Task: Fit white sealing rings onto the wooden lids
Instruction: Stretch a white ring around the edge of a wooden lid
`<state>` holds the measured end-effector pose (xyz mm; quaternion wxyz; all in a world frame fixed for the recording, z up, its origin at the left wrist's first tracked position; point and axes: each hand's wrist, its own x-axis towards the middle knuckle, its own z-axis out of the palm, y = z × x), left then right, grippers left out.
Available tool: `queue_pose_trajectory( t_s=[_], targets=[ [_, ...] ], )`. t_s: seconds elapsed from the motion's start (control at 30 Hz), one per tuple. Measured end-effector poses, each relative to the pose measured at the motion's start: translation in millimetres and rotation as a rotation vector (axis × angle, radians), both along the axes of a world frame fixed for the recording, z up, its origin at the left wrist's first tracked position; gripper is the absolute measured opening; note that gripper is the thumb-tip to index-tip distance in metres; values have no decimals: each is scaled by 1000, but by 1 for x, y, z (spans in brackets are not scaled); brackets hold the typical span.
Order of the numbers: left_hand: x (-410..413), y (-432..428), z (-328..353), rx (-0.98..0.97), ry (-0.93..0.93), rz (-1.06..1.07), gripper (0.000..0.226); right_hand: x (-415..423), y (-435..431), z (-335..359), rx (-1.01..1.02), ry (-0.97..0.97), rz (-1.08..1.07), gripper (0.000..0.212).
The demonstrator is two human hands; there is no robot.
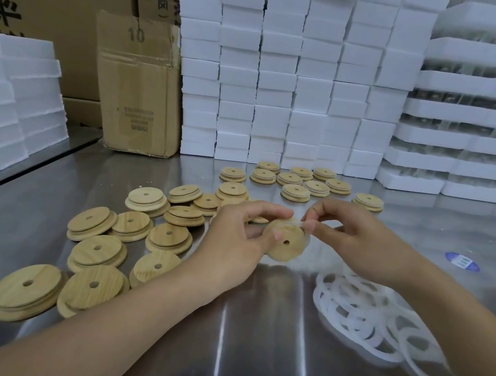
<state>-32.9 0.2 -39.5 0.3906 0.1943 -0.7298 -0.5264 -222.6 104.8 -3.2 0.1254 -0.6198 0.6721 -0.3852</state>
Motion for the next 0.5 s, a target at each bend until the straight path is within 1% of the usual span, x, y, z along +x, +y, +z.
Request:
queue_pose_trajectory(
  t_s=[0.1,0.17,0.23,0.37,0.5],
  targets=[
    [4,-4,-3,72,15,35,31,-8,3,6,-126,-68,-57,11],
    [7,-9,-3,135,39,50,29,-12,6,8,-153,-113,-70,10],
    [8,-11,-2,179,60,56,30,-8,5,7,-113,-89,-53,12],
    [6,-11,-4,214,63,43,32,10,-2,-6,14,21,-6,17],
    [5,-13,-5,220,75,25,32,17,-7,-13,-57,-11,-60,15]
  ],
)
